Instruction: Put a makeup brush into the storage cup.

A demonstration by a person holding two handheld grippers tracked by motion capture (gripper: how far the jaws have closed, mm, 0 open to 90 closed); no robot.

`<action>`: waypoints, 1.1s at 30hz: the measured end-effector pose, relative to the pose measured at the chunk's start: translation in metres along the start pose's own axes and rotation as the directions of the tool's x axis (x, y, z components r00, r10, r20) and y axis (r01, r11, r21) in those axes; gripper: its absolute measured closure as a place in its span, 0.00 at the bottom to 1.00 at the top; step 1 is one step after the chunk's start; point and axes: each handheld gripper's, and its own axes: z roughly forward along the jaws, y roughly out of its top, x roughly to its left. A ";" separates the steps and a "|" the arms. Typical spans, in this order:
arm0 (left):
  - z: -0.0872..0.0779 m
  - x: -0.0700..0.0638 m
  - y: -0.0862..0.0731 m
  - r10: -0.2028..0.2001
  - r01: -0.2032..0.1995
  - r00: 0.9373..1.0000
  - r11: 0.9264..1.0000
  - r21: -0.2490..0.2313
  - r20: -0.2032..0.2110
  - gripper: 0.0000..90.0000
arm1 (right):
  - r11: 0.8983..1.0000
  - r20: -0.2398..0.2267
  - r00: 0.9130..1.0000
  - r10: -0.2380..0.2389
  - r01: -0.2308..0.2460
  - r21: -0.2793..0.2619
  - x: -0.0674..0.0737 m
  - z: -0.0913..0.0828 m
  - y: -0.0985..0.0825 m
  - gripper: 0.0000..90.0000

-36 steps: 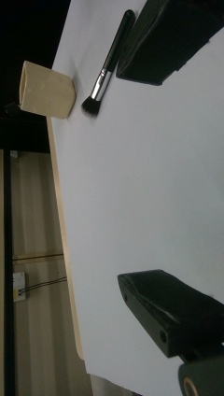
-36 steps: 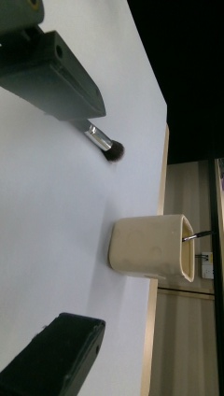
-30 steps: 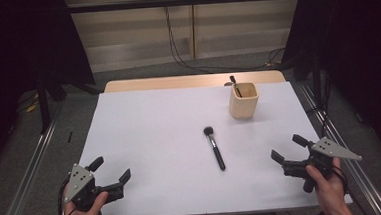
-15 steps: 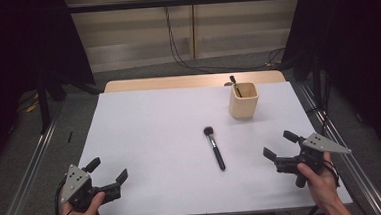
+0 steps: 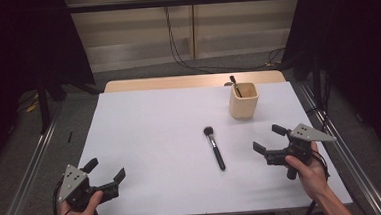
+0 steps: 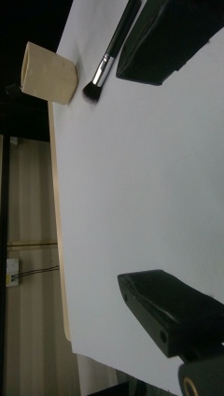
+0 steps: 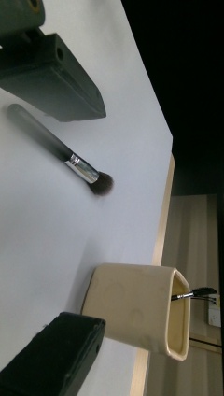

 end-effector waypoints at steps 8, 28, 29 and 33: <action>0.003 0.001 0.000 -0.009 0.009 1.000 1.000 0.000 0.025 0.04 | 0.998 -0.045 0.999 -0.008 0.011 0.063 0.005 0.024 0.012 0.01; 0.005 -0.002 0.003 0.029 -0.029 0.999 1.000 -0.005 0.030 0.04 | 0.972 -0.161 0.986 -0.035 0.071 0.225 0.022 0.087 0.030 0.01; 0.005 -0.002 0.003 0.030 -0.030 0.999 1.000 -0.005 0.030 0.04 | 0.969 -0.164 0.986 -0.036 0.074 0.234 0.022 0.090 0.031 0.01; 0.005 -0.003 0.002 0.034 -0.034 0.999 0.999 -0.007 0.032 0.04 | 0.959 -0.170 0.984 -0.050 0.095 0.268 0.023 0.100 0.038 0.01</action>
